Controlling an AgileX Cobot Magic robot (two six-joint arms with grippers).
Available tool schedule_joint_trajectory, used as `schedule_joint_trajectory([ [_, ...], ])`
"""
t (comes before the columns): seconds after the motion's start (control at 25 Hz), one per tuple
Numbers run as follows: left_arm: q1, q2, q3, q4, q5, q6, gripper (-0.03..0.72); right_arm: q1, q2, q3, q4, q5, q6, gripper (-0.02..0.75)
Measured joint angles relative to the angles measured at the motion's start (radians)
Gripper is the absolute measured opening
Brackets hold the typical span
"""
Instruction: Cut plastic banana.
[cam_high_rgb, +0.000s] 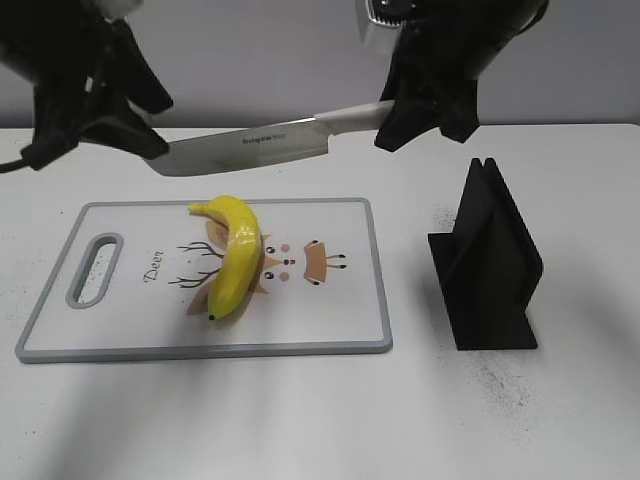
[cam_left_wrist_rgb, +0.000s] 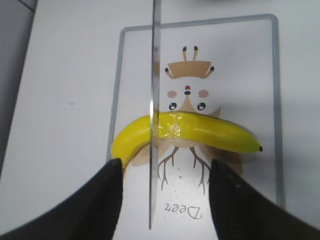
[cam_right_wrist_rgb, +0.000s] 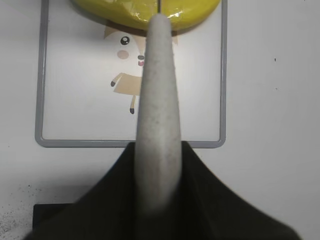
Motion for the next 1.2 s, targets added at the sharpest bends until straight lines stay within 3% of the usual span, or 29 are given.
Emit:
schedule_joint_trajectory([
  [0.52, -0.004, 0.125, -0.004, 0.021, -0.085, -0.007, 0.461, 0.0, 0.029, -0.001, 0.104, 0.002, -0.057, 0.162],
  [0.6, -0.004, 0.125, -0.004, 0.01, -0.091, -0.007, 0.396, 0.0, 0.03, -0.001, 0.104, 0.002, -0.06, 0.162],
  [0.72, -0.004, 0.125, -0.004, 0.003, -0.087, -0.007, 0.217, 0.0, 0.033, -0.001, 0.106, -0.002, -0.06, 0.162],
  [0.76, -0.004, 0.125, -0.004, 0.003, -0.082, -0.008, 0.119, 0.0, 0.033, -0.002, 0.107, -0.005, -0.06, 0.162],
  [0.84, -0.004, 0.125, -0.004, 0.003, -0.079, -0.008, 0.02, 0.0, 0.033, -0.003, 0.109, -0.01, -0.06, 0.162],
  [0.92, -0.004, 0.125, -0.004, 0.003, -0.077, -0.008, -0.014, 0.0, 0.033, -0.005, 0.109, -0.011, -0.059, 0.162],
  [1.2, -0.007, 0.152, -0.004, 0.012, -0.117, -0.025, -0.014, 0.003, 0.043, -0.007, 0.051, -0.036, 0.032, 0.162],
])
